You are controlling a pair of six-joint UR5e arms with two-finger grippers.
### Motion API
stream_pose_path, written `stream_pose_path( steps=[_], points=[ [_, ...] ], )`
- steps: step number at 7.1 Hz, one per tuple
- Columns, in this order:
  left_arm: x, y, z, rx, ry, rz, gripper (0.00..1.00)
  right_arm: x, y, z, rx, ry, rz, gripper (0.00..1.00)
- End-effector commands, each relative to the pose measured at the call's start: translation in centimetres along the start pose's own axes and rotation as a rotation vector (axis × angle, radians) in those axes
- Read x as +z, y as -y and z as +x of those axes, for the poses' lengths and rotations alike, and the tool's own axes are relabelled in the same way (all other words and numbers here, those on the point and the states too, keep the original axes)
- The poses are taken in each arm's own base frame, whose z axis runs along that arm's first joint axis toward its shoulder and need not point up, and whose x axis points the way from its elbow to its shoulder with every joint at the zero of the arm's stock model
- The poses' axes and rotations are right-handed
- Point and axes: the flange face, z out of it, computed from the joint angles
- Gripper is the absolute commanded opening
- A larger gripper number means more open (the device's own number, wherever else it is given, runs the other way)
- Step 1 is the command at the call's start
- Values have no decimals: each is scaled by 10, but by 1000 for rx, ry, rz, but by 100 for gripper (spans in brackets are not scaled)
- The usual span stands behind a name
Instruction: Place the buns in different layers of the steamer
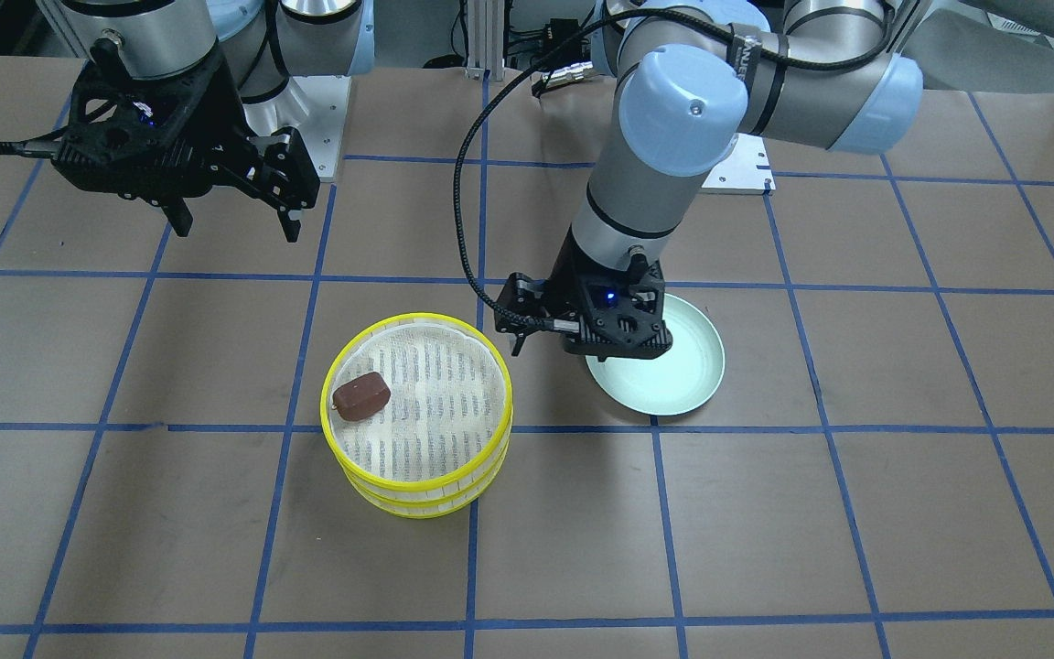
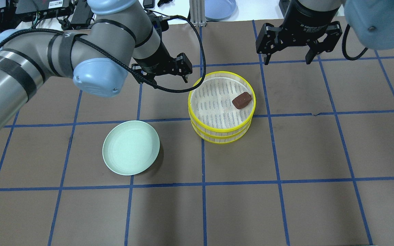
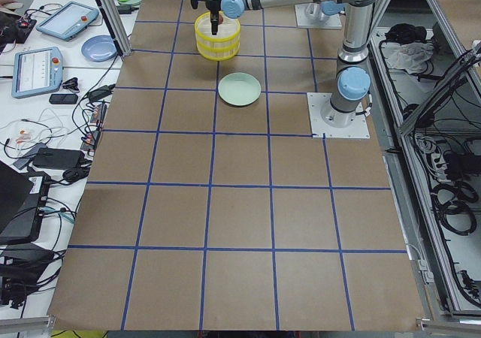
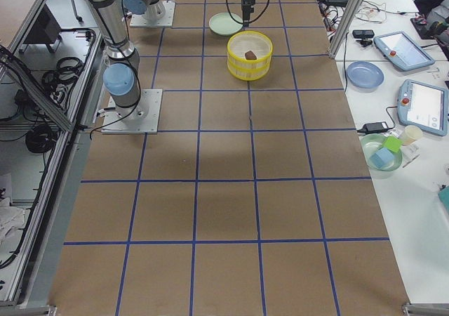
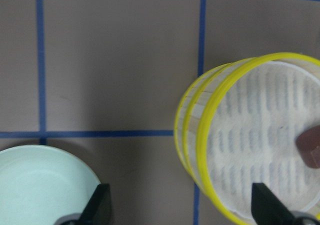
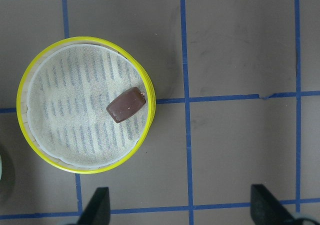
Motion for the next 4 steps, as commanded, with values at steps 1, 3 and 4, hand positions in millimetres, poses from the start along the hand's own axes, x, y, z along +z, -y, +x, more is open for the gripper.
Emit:
stream_pose_path(
  steps=[1, 3, 4],
  points=[
    [-63, -27, -29, 24, 155, -6, 100, 0, 0, -1, 1, 4, -2, 100],
    [-117, -50, -46, -8, 157, 38, 100, 0, 0, -1, 2, 7, -2, 100],
    [-135, -60, -47, -12, 143, 70, 100, 0, 0, -1, 4, 6, -4, 100]
  ],
)
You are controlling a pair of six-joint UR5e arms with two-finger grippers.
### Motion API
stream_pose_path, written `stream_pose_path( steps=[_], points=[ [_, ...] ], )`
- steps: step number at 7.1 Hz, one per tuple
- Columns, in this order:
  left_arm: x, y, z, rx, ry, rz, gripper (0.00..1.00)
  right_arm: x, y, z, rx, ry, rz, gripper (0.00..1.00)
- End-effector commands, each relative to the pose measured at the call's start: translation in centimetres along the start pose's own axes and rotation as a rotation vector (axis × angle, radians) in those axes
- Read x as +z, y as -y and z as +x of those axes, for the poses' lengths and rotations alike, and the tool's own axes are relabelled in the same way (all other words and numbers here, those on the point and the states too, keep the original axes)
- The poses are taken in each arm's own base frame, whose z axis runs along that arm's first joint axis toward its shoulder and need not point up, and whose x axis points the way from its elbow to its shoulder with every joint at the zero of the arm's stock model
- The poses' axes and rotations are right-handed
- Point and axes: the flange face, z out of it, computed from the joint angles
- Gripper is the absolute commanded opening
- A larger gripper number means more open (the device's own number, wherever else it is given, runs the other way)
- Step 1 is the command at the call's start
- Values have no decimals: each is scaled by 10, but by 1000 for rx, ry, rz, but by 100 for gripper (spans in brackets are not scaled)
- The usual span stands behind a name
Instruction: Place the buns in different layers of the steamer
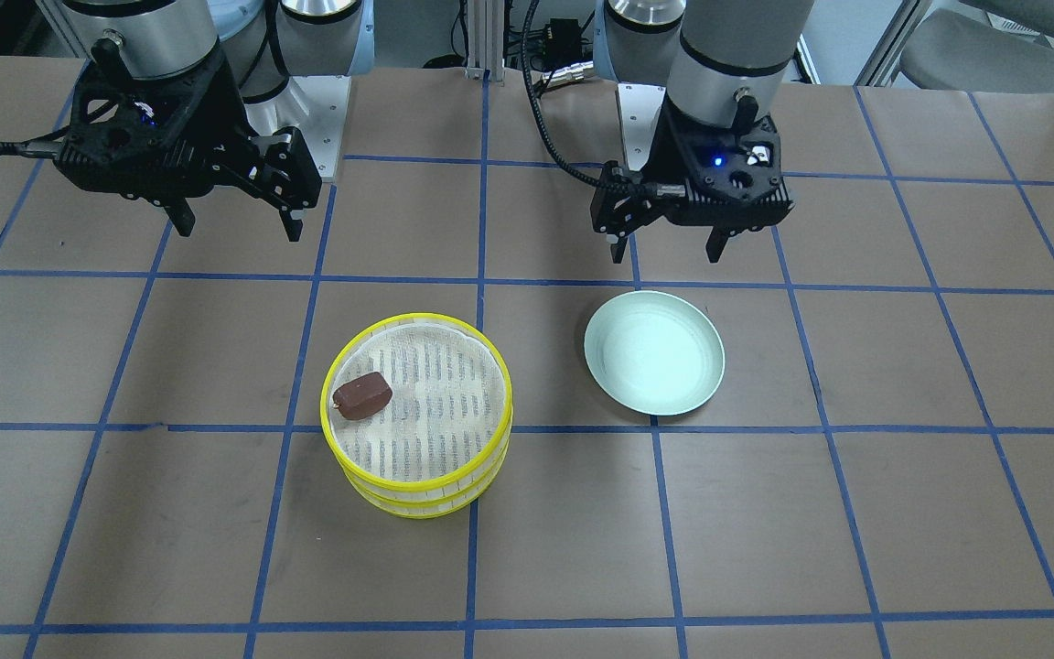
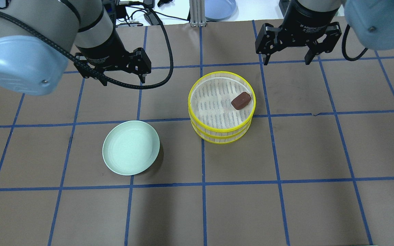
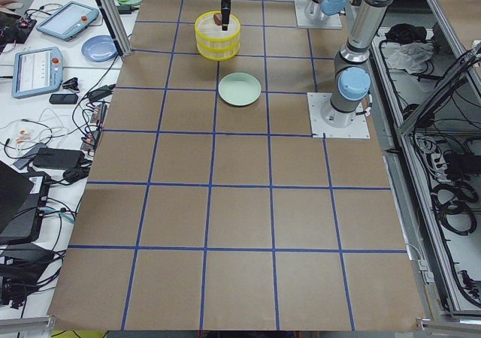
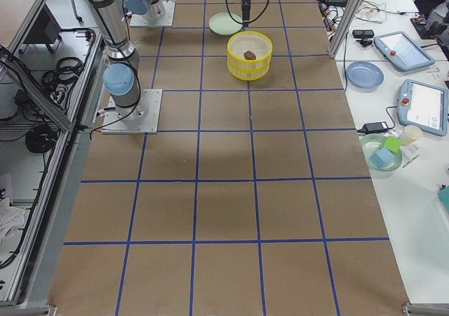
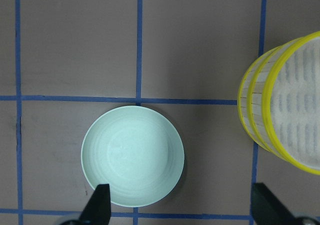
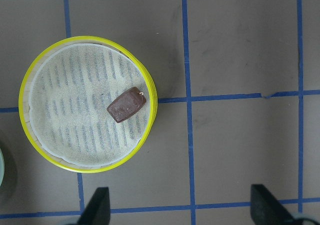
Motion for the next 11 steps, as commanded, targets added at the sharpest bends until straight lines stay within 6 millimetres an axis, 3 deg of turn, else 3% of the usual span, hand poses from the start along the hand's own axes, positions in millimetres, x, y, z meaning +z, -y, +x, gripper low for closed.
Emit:
stream_pose_path(
  steps=[1, 3, 6, 11],
  points=[
    [-35, -16, -16, 11, -9, 55, 100, 0, 0, 0, 1, 1, 0, 100],
    [-38, -8, -46, -15, -25, 61, 100, 0, 0, -1, 0, 1, -1, 100],
    [-36, -7, -67, 2, 2, 55, 100, 0, 0, -1, 0, 1, 0, 100],
    [-37, -11, -71, 3, 29, 47, 100, 1, -1, -2, -2, 1, -1, 100]
  ],
)
